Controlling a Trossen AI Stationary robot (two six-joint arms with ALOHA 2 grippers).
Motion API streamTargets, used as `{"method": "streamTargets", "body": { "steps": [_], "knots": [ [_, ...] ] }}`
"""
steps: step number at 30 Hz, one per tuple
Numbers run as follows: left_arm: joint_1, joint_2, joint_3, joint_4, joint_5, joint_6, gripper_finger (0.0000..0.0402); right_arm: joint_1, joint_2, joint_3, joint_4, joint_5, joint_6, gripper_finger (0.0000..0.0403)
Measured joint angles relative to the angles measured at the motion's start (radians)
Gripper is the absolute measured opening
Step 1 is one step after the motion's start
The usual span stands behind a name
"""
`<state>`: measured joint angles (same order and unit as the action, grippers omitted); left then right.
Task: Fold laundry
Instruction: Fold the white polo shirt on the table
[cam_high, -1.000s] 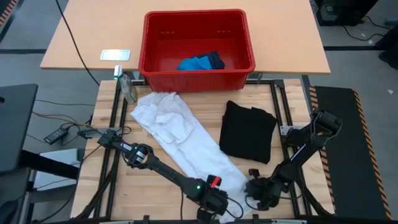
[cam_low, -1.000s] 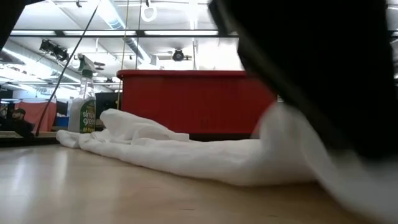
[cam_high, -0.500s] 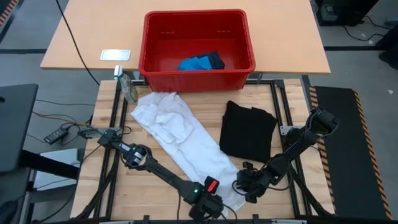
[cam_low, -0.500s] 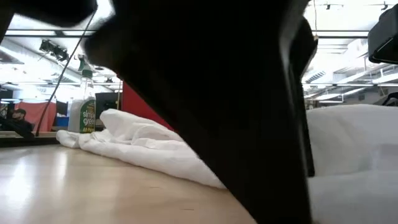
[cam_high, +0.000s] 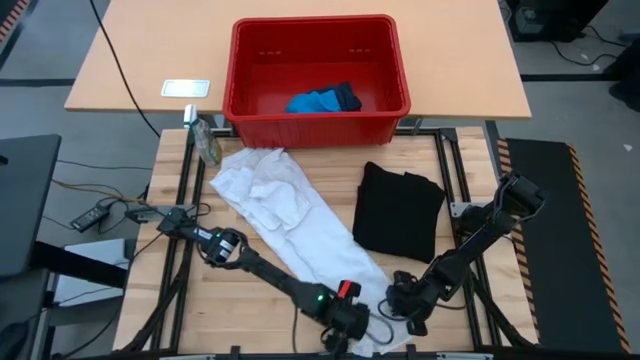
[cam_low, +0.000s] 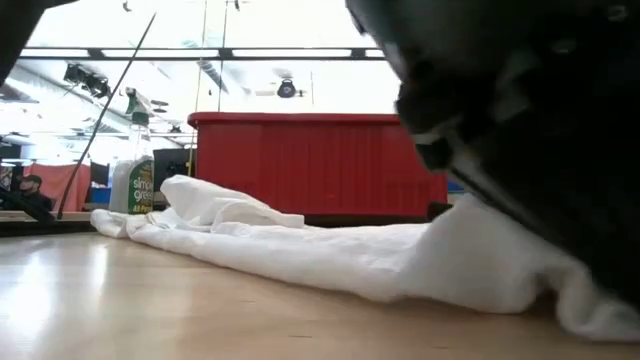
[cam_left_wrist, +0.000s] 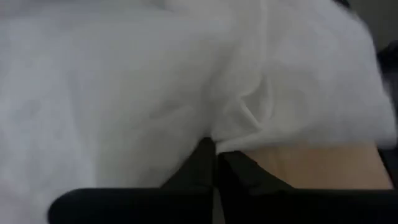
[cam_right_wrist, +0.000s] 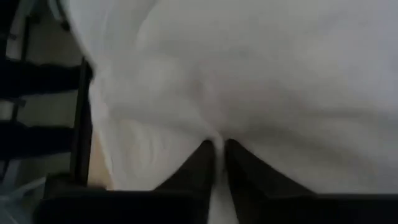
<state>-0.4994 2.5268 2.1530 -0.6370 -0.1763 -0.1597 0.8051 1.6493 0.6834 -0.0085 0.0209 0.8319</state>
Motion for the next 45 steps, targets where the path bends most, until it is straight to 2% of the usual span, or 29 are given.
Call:
{"method": "streamTargets", "body": {
  "steps": [2,5,7,12,17,20,24,27,33,38,41,43,45],
  "knots": [
    [0.018,0.002,0.003,0.039,0.072,-0.058,0.0009,0.015,0.0,0.0,-0.004,0.001,-0.002,0.0014],
    [0.036,0.007,0.014,0.113,0.223,-0.106,0.0003,0.031,-0.005,0.0,-0.005,0.001,0.028,0.0009],
    [0.031,0.006,0.047,0.13,0.259,-0.119,0.0003,0.046,-0.021,-0.001,-0.011,-0.003,0.039,0.0006],
    [0.007,-0.004,0.167,0.109,0.268,-0.121,0.0002,0.075,-0.108,0.006,-0.008,0.0,0.029,0.002],
    [0.002,-0.005,0.178,0.071,0.249,-0.137,0.0001,0.142,-0.212,0.006,-0.054,0.132,-0.192,0.0054],
    [0.004,-0.005,0.179,0.03,0.245,-0.167,0.0001,0.175,-0.238,0.006,-0.082,0.143,-0.26,0.0086],
    [0.003,-0.005,0.178,-0.01,0.218,-0.18,0.0001,0.247,-0.206,0.006,-0.074,0.081,-0.311,0.0142],
    [0.003,-0.005,0.179,-0.002,0.218,-0.191,0.0,0.304,-0.145,0.006,-0.067,0.083,-0.375,0.0186],
    [0.001,-0.005,0.179,-0.003,0.215,-0.198,0.0,0.353,-0.027,0.006,-0.013,0.213,-0.477,0.0245],
    [0.001,-0.005,0.179,-0.004,0.215,-0.231,0.0,0.352,0.009,0.007,0.054,0.308,-0.529,0.0262],
    [0.001,-0.005,0.179,-0.005,0.215,-0.232,0.0,0.351,0.035,0.008,0.057,0.327,-0.555,0.026],
    [0.001,-0.005,0.179,-0.003,0.215,-0.233,0.0,0.349,0.06,0.008,0.071,0.328,-0.566,0.0244],
    [0.005,-0.005,0.179,-0.002,0.215,-0.244,0.0,0.345,0.082,0.01,0.096,0.325,-0.549,0.0212]
  ]
}}
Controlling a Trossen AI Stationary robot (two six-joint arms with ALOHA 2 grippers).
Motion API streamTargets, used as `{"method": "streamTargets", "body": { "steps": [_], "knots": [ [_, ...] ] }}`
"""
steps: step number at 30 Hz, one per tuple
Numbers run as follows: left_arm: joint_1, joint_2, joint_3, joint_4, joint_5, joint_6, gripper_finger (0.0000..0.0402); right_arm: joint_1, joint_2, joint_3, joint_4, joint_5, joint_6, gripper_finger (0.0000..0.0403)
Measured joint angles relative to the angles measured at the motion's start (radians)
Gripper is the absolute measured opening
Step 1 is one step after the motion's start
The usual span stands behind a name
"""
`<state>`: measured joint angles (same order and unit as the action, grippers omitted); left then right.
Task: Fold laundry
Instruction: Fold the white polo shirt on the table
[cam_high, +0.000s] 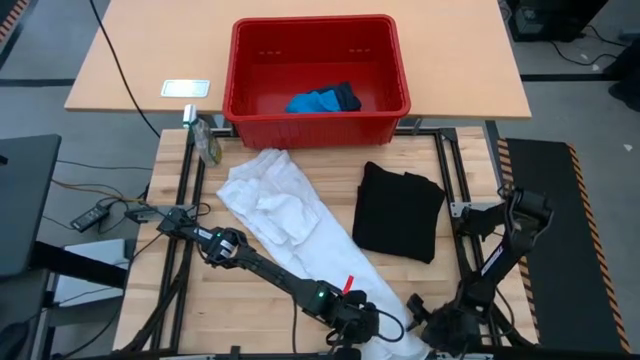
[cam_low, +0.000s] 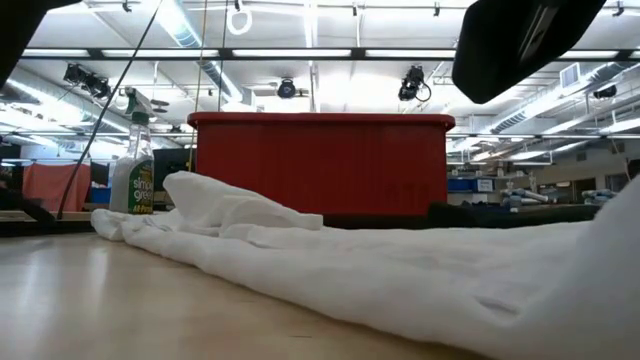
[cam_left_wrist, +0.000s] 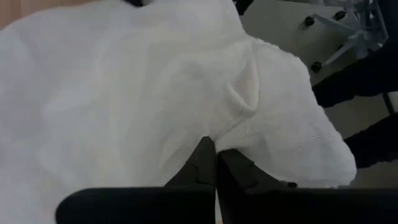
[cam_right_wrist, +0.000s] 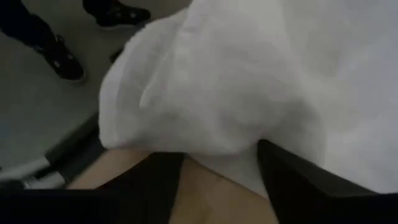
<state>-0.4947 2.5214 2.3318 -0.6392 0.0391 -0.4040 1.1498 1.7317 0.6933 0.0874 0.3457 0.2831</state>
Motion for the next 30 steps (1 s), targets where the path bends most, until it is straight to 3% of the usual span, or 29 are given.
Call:
{"method": "streamTargets", "body": {
  "steps": [6,12,19,25,30],
  "knots": [
    [0.003,-0.008,0.0,0.013,0.031,-0.166,0.0,-0.033,-0.073,-0.007,0.003,-0.097,0.182,0.0022],
    [-0.006,-0.068,0.003,0.032,-0.033,-0.425,0.0,-0.053,-0.295,-0.003,-0.022,-0.059,0.244,0.0007],
    [-0.03,-0.17,0.003,-0.349,-0.254,-0.804,0.0,-0.246,-0.436,-0.004,-0.186,-0.086,0.278,0.0003],
    [-0.028,-0.175,0.0,-0.739,-0.309,-1.061,0.0,-0.616,-0.4,-0.004,-0.195,-0.332,0.206,0.0002],
    [0.021,-0.176,0.0,-0.936,-0.324,-1.059,0.0,-0.924,-0.314,0.006,-0.143,-0.58,0.139,0.0002]
  ]
}}
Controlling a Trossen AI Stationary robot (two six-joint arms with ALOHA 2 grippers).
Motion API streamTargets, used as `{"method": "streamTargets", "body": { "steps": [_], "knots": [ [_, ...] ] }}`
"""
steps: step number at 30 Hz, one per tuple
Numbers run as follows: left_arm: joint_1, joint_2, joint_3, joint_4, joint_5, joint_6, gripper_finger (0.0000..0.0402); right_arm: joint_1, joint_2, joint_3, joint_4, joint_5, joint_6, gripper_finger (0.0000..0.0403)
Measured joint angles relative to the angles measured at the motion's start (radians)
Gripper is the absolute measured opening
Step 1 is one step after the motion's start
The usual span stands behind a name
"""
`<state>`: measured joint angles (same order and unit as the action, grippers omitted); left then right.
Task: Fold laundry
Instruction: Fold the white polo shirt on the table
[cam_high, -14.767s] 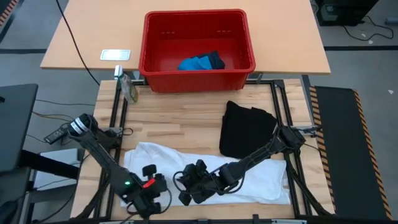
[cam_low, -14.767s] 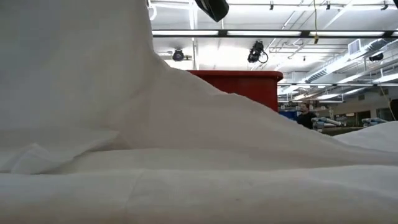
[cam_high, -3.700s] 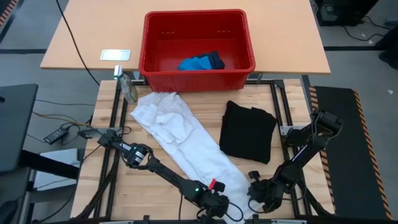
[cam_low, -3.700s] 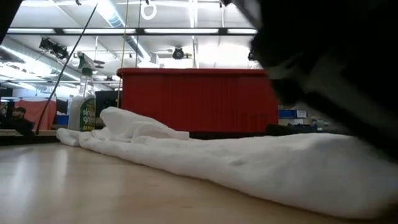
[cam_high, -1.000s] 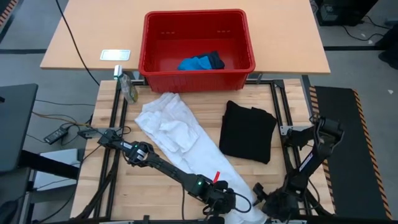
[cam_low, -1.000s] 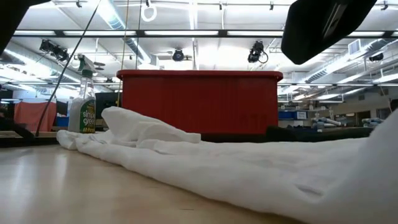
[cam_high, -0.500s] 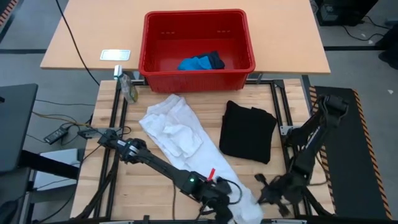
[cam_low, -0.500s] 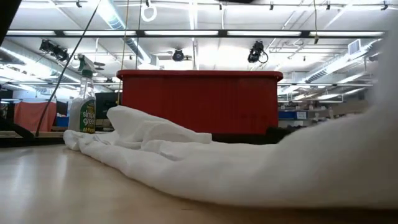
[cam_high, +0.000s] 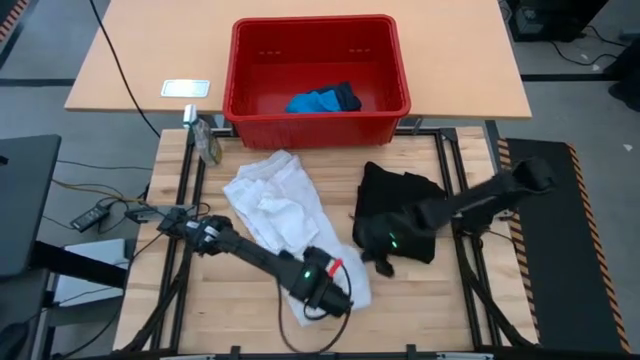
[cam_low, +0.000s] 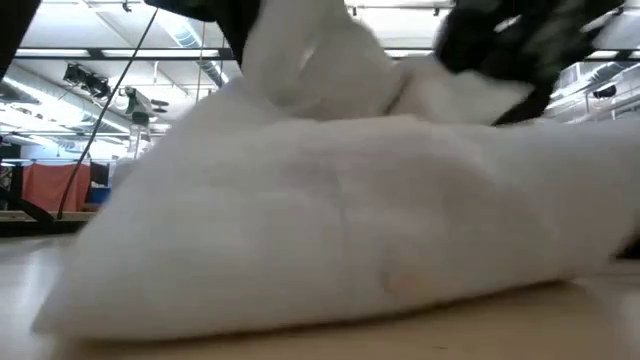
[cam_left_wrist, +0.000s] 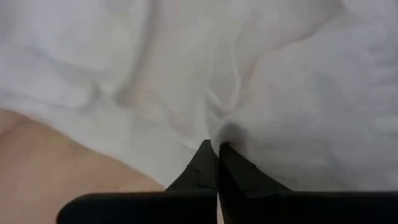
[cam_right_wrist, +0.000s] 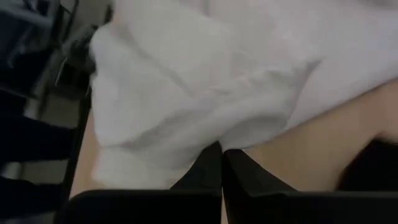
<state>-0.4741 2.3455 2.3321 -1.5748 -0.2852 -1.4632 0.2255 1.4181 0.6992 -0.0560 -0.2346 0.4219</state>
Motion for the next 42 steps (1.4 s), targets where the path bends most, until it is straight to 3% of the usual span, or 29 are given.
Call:
{"method": "streamTargets", "body": {
  "steps": [6,11,17,24,27,31,34,42],
  "knots": [
    [0.058,-0.011,-0.011,0.011,0.051,0.13,0.0,-0.198,0.124,0.117,0.021,-0.269,-0.107,0.0001],
    [0.06,-0.062,-0.04,0.007,0.044,0.177,0.0,-0.24,0.245,0.281,-0.031,-0.329,-0.195,0.0],
    [0.068,-0.172,-0.177,0.004,0.07,0.262,0.0,-0.271,0.361,0.414,-0.118,-0.335,-0.217,0.0],
    [0.079,-0.356,-0.375,0.062,-0.014,0.274,0.0,-0.298,0.375,0.425,-0.136,-0.315,-0.213,0.0],
    [0.087,-0.456,-0.579,0.225,-0.026,0.266,0.0,-0.306,0.375,0.425,-0.138,-0.309,-0.207,0.0],
    [0.101,-0.554,-0.864,0.57,0.006,0.234,0.0,-0.31,0.375,0.425,-0.14,-0.305,-0.205,0.0],
    [0.107,-0.612,-0.99,0.722,0.018,0.165,0.0,-0.311,0.375,0.425,-0.129,-0.266,-0.202,0.0],
    [0.112,-0.658,-1.128,0.517,-0.037,-0.031,0.0023,-0.371,0.419,0.424,0.004,-0.18,-0.092,0.0012]
  ]
}}
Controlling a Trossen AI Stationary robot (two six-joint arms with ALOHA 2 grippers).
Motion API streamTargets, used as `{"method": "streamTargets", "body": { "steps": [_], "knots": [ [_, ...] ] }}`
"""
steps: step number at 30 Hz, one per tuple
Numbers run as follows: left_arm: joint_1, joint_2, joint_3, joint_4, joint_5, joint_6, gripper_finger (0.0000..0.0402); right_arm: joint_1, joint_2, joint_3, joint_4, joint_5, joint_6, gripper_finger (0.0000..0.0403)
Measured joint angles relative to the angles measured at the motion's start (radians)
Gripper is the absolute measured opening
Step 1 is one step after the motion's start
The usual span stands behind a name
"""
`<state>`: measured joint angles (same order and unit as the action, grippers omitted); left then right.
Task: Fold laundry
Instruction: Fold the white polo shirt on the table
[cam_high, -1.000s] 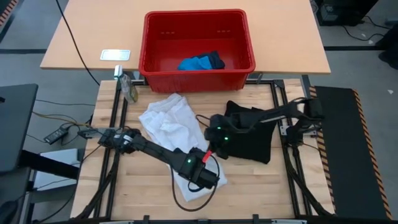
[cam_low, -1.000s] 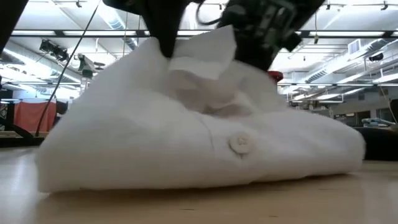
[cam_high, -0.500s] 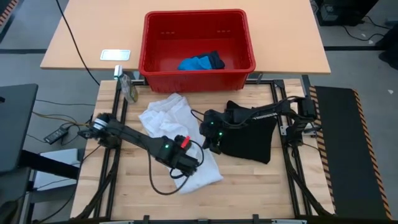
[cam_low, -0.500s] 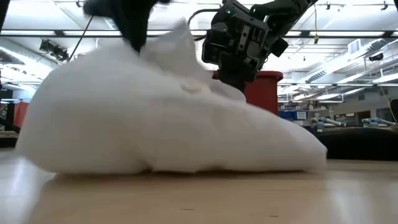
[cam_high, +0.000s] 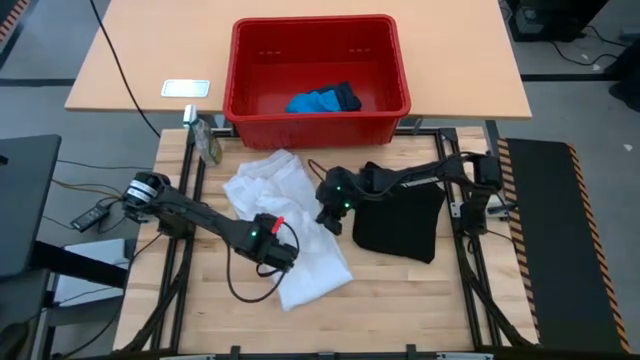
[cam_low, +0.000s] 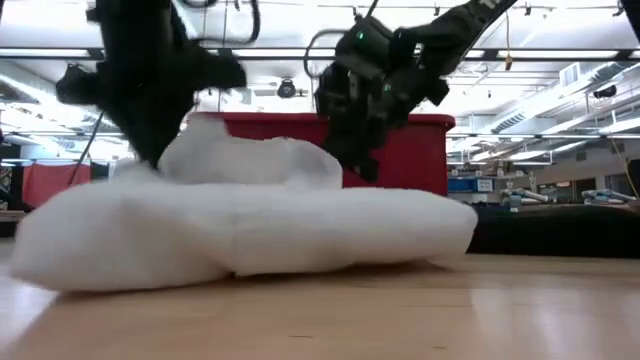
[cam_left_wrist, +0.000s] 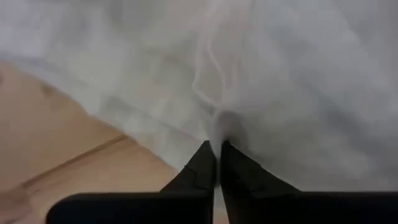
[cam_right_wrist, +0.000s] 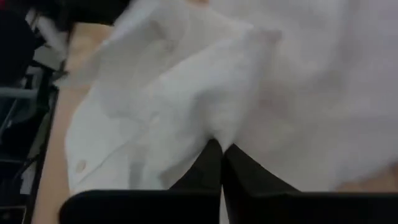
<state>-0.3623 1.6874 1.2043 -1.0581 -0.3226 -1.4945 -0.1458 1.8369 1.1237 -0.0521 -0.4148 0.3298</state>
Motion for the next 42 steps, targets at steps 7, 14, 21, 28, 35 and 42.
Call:
{"method": "streamTargets", "body": {
  "steps": [7,14,21,28,35,42],
  "knots": [
    [0.026,0.0,-0.036,0.08,0.02,-0.032,0.0107,-0.031,0.005,-0.001,-0.016,0.055,0.094,0.014],
    [0.041,-0.065,-0.025,-0.078,-0.025,-0.07,0.0202,-0.044,-0.028,-0.001,-0.015,0.129,0.262,0.0247],
    [-0.027,-0.08,-0.034,-0.242,-0.051,-0.221,0.0241,0.014,-0.049,-0.001,-0.085,0.126,0.265,0.0244],
    [-0.141,-0.08,-0.035,-0.045,-0.054,-0.384,0.0242,0.093,-0.048,-0.002,-0.294,0.187,0.328,0.0222],
    [-0.228,-0.072,-0.034,0.139,-0.14,-0.393,0.024,0.151,-0.04,-0.002,-0.234,0.219,0.345,0.0208],
    [-0.241,-0.019,-0.035,0.134,-0.194,-0.342,0.0227,0.072,0.11,0.076,0.454,0.03,0.305,0.0204]
  ]
}}
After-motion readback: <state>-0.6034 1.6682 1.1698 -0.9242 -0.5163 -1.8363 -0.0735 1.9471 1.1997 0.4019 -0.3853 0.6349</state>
